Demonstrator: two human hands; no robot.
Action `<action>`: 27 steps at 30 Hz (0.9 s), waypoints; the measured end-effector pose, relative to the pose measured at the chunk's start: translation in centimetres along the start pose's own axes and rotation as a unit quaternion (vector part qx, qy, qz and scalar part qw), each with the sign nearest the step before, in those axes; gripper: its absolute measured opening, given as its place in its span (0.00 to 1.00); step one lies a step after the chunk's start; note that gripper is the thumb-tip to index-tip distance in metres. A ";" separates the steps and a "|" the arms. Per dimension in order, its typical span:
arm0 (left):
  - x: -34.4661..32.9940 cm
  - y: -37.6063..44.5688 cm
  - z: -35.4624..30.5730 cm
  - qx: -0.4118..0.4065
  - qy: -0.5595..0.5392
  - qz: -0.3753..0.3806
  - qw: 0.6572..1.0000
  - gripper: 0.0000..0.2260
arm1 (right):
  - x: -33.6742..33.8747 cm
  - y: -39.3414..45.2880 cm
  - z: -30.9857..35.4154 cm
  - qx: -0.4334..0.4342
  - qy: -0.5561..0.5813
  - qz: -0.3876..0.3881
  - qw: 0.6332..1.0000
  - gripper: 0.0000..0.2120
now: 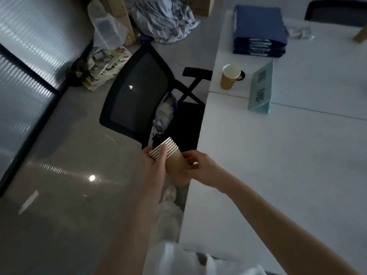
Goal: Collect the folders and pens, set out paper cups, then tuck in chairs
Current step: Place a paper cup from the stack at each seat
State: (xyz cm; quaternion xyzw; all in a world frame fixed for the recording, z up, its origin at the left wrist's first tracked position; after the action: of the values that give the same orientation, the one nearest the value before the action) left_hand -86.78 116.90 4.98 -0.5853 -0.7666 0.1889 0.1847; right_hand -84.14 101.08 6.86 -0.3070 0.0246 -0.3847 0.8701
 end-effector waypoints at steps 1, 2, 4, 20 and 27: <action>-0.1 1.8 -0.8 0.000 0.011 0.021 1.000 0.32 | 0.6 1.3 0.3 -0.008 0.010 -0.016 1.000 0.26; -0.3 4.4 -1.6 0.003 0.019 0.047 0.999 0.28 | 1.4 3.2 0.6 -0.018 0.026 -0.037 0.999 0.26; -0.7 8.5 -2.9 0.012 0.054 0.086 0.995 0.23 | 2.2 5.9 0.7 -0.038 0.059 -0.075 0.995 0.28; -9.3 38.6 5.9 0.064 0.248 0.261 0.931 0.30 | 4.3 30.8 -12.7 -0.172 0.330 -0.289 0.882 0.27; -11.4 44.8 13.2 0.120 0.316 0.320 0.885 0.32 | 2.7 37.3 -21.0 -0.193 0.363 -0.320 0.854 0.22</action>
State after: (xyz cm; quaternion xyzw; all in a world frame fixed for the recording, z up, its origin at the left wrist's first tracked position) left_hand -53.53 115.79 -29.79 -0.8011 -0.4098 0.1336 0.4154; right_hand -63.73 107.65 -30.32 -0.2979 0.3128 -0.7137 0.5514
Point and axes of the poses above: each hand's wrist, its own y-axis towards the middle knuckle, its own x-axis out of the back of the hand, z = x × y, the point moved 6 cm from there along y, towards the middle knuckle, and after that the axes turned 11 degrees about z, right-handed, at the moved point
